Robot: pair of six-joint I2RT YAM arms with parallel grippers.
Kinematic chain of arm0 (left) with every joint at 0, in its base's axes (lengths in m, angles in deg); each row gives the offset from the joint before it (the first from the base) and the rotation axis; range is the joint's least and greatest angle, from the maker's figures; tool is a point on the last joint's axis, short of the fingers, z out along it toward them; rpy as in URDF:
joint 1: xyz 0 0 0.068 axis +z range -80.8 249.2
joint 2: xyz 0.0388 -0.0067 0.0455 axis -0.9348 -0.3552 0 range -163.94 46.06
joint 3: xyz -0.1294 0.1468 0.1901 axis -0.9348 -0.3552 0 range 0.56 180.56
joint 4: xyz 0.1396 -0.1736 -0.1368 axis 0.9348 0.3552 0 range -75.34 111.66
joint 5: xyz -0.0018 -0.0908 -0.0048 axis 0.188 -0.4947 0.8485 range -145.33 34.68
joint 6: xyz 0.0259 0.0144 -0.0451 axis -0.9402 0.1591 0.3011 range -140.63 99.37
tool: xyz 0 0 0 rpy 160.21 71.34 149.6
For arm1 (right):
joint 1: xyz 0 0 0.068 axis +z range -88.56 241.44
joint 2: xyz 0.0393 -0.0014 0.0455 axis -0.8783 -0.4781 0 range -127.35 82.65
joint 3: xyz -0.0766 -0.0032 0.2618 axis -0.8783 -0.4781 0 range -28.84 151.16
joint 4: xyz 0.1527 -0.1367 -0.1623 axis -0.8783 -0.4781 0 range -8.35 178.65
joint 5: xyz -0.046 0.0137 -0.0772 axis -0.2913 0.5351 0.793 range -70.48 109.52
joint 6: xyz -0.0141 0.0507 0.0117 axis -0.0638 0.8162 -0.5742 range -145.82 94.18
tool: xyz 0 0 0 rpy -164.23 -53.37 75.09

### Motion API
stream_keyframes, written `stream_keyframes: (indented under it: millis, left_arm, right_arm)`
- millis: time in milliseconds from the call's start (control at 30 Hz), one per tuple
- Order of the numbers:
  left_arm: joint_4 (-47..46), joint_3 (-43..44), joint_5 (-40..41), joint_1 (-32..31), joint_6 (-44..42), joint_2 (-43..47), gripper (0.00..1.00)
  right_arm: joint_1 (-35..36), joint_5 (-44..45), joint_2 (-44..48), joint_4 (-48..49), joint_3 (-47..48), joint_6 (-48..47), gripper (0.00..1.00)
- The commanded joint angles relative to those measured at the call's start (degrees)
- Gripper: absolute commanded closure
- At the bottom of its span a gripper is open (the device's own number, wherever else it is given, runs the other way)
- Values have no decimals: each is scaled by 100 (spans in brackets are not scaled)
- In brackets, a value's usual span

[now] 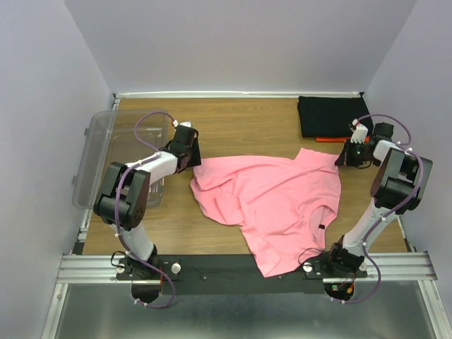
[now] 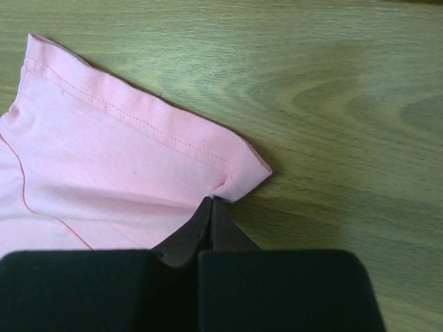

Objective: Fold and stack the t-shirts
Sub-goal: Flatten the tshirt out

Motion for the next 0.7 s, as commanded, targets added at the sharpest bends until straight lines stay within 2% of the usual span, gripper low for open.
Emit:
stream_keyframes:
  millis: [0,233,567,667]
  left_arm:
    - [-11,264,-198,55,-87,-45,41]
    - [112,510,-356,72,-131,-361,48]
    - [279,553,-260,72,-130,-589,48]
    - [314,650,-383,72,-174,-756,54]
  right_arm:
    - [-62,-126,114,96,-105,-122,100]
    - [-62,-143,149,96,-123,-130,99]
    - [-71,-214,167,96,-88,-87,99]
    - [-62,-240,184,88,-97,-87,100]
